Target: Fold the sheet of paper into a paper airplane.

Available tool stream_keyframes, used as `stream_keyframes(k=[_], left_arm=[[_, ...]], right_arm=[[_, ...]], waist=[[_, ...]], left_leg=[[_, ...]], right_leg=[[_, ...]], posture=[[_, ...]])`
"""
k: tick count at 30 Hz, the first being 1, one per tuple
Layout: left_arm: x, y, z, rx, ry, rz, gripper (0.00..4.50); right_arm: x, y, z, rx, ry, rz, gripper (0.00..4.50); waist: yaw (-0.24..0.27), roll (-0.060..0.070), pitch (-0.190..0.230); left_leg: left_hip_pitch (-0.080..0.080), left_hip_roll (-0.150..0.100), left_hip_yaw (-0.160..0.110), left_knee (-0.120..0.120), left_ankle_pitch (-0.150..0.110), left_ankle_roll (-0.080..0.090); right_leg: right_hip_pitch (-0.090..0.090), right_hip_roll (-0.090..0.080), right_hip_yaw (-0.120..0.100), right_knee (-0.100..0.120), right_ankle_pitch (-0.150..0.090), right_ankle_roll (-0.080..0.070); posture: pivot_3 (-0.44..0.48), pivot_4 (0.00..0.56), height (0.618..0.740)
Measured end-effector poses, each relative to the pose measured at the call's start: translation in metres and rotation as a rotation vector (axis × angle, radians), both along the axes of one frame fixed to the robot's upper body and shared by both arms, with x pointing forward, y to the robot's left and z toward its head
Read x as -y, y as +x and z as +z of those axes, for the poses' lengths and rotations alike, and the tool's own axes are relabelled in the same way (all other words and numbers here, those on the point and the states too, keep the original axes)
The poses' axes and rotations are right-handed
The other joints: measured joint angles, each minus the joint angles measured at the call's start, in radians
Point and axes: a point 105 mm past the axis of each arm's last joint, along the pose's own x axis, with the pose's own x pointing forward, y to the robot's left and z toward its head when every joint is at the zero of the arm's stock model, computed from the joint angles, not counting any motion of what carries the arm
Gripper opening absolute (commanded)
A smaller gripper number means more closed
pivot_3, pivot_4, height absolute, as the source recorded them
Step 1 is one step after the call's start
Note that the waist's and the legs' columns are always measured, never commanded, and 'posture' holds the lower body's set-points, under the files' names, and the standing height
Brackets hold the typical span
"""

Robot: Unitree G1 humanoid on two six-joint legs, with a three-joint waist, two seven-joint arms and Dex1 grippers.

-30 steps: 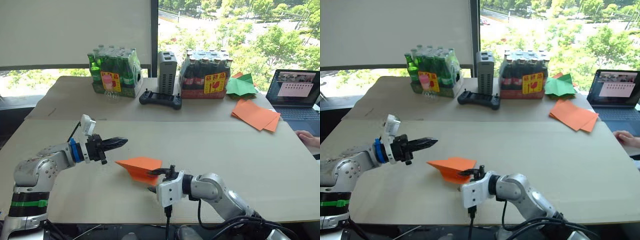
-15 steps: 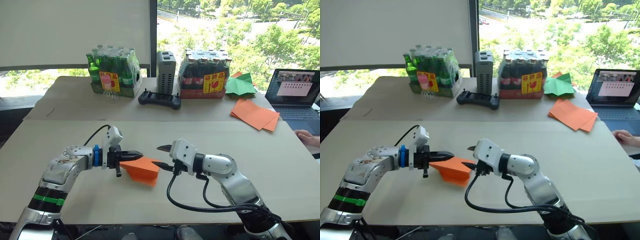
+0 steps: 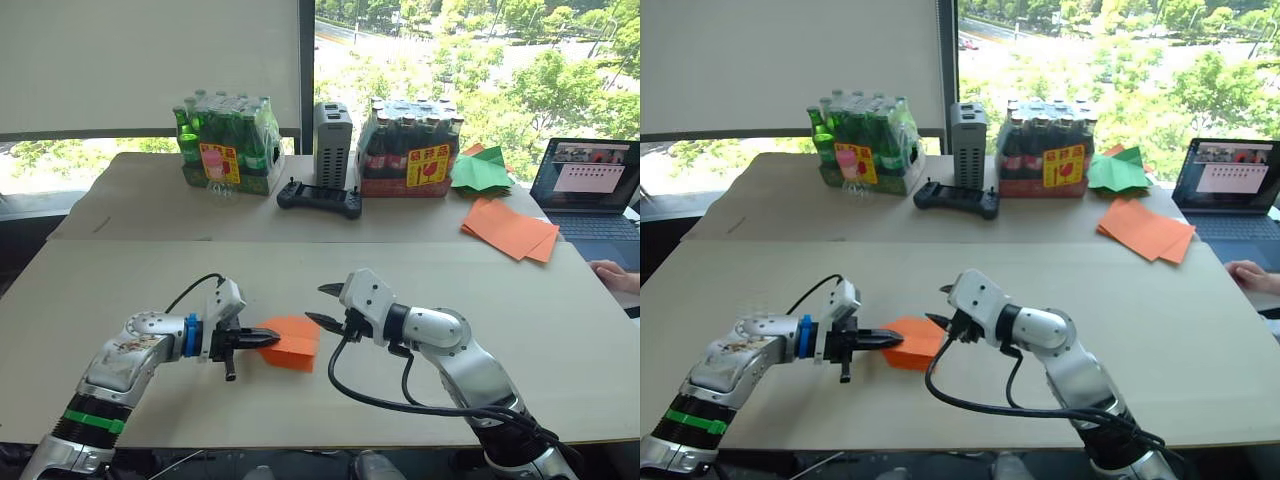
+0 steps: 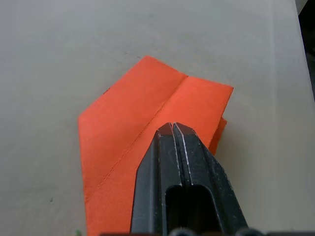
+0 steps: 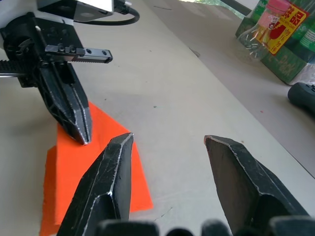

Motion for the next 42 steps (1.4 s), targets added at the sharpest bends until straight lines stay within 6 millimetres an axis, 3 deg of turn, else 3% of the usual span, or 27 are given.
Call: stream_keyframes(k=[10, 17, 26, 33, 42], left_arm=[[-0.001, -0.005, 0.003, 0.029, 0.009, 0.023, 0.0], [-0.005, -0.009, -0.003, 0.011, 0.009, 0.045, 0.0], [-0.004, -0.013, -0.005, 0.012, 0.009, 0.045, 0.0], [-0.004, -0.017, -0.01, -0.001, 0.008, 0.049, 0.0], [-0.003, -0.02, -0.012, 0.006, 0.006, 0.043, 0.0]], right_arm=[[-0.002, 0.003, -0.01, -0.109, 0.012, -0.023, 2.58], [-0.004, 0.012, -0.036, -0.332, 0.031, -0.07, 2.58], [-0.002, 0.018, -0.037, -0.549, 0.134, -0.076, 2.58], [0.0, 0.017, -0.055, -0.71, 0.14, -0.074, 2.58], [0.0, 0.016, -0.059, -0.796, 0.165, -0.05, 2.58]], waist=[[0.0, 0.0, 0.0], [0.001, 0.0, 0.0], [-0.001, 0.0, 0.0], [0.0, 0.0, 0.0], [0.0, 0.0, 0.0]], left_leg=[[0.0, 0.0, 0.0, 0.0, 0.0, 0.0], [0.0, 0.0, 0.0, 0.0, 0.0, 0.0], [0.0, 0.0, 0.0, 0.0, 0.0, 0.0], [0.0, 0.0, 0.0, 0.0, 0.0, 0.0], [0.0, 0.0, 0.0, 0.0, 0.0, 0.0]], right_leg=[[0.0, 0.0, 0.0, 0.0, 0.0, 0.0], [0.0, 0.0, 0.0, 0.0, 0.0, 0.0], [0.0, 0.0, 0.0, 0.0, 0.0, 0.0], [0.0, 0.0, 0.0, 0.0, 0.0, 0.0], [0.0, 0.0, 0.0, 0.0, 0.0, 0.0]], posture=[[0.0, 0.15, 0.733], [0.0, 0.15, 0.733], [0.0, 0.15, 0.733], [0.0, 0.15, 0.733], [0.0, 0.15, 0.733]])
